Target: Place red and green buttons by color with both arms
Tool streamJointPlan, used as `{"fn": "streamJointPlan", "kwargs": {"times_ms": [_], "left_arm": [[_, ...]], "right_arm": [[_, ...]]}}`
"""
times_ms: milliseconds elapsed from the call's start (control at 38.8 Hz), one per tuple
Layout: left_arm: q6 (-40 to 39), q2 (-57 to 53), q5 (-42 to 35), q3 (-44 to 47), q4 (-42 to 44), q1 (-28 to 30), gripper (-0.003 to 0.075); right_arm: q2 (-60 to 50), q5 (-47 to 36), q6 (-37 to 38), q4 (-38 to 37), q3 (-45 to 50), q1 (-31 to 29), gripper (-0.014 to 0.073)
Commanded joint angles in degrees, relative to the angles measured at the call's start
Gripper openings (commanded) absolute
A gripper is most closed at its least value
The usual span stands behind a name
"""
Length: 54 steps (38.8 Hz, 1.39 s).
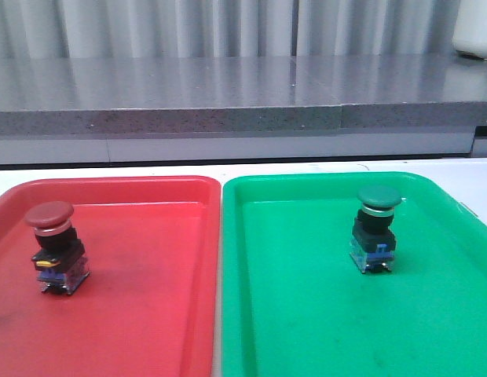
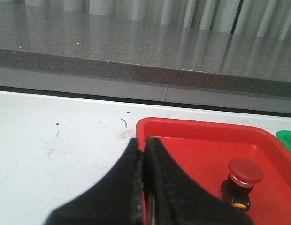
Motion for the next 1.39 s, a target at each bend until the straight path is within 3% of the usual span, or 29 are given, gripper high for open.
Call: {"fn": "streamJointPlan", "kwargs": {"times_ms": [0, 721, 824, 1030, 1365], "left_arm": [[-0.5, -1.0, -4.8, 1.3, -0.6, 0.0, -0.0020], [-0.5, -1.0, -4.8, 1.3, -0.6, 0.0, -0.0020], [-0.5, -1.0, -4.8, 1.3, -0.6, 0.0, -0.0020], [-0.5, -1.0, -4.8, 1.3, -0.6, 0.0, -0.0020], [-0.5, -1.0, -4.8, 1.3, -0.6, 0.0, -0.0020]], "right_arm": [[0.4, -4.6, -0.6, -0.9, -1.6, -0.4, -0.0067], [0.4, -4.7, -0.7, -1.8, -1.6, -0.4, -0.0067], [0.0, -7.0, -2.2, -2.2, 0.7, -0.4, -0.0067], [-4.5, -11.5, -11.8, 4.7, 10.2, -0.7, -0.0067], [-12.6, -11.8, -11.8, 7.6, 19.4, -8.4, -0.0067]]}}
